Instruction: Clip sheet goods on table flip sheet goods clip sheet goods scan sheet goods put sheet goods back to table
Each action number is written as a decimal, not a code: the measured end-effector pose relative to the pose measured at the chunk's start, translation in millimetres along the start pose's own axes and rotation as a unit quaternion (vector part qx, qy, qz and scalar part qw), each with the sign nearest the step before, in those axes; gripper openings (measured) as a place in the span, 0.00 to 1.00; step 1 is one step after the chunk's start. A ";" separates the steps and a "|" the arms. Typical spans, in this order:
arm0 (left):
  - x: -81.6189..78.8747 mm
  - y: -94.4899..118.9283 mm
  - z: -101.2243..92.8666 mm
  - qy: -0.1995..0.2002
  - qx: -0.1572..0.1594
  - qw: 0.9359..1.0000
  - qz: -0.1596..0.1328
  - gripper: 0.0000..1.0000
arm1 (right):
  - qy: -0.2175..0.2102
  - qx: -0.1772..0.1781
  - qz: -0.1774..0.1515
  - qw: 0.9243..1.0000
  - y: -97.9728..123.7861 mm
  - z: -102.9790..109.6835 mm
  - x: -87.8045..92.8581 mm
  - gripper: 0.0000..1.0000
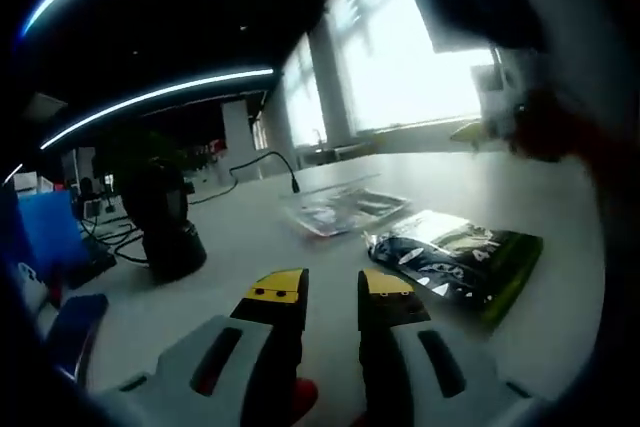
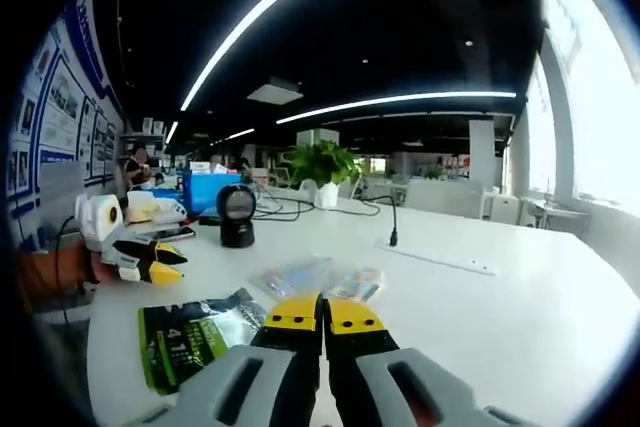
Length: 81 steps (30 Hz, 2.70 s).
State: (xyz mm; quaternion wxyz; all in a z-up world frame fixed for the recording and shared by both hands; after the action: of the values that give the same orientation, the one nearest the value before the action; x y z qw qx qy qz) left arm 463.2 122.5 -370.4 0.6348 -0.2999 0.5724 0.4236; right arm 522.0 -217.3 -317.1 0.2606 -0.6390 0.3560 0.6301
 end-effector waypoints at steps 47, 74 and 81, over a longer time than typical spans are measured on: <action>-11.8 -2.8 -12.8 0.128 0.075 0.986 0.072 0.12 | 0.038 -0.001 -0.020 0.999 38.4 14.2 26.9 0.00; -4.8 -10.1 -11.4 0.263 0.142 0.949 0.102 0.13 | 0.016 0.021 -0.024 0.999 40.7 16.4 53.6 0.00; -4.3 -11.7 -11.5 0.277 0.151 0.942 0.115 0.14 | 0.031 0.024 -0.029 0.999 42.0 19.8 53.7 0.00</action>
State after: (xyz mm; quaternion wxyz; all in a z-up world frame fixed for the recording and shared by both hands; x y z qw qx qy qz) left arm 468.1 106.4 -369.3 0.4360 -0.2382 0.8136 0.3021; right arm 474.3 -234.2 -366.8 0.2827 -0.6619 0.3599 0.5936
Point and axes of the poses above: the point that each gripper's makers call its tool centre point, and the gripper's own axes: y roughly backward along the fingers, z roughly to its left, x roughly out of its underside, the point moved 10 cm from there along y, roughly backward along the fingers, and after that the axes turned 2 degrees about x, right-handed, at the moved point
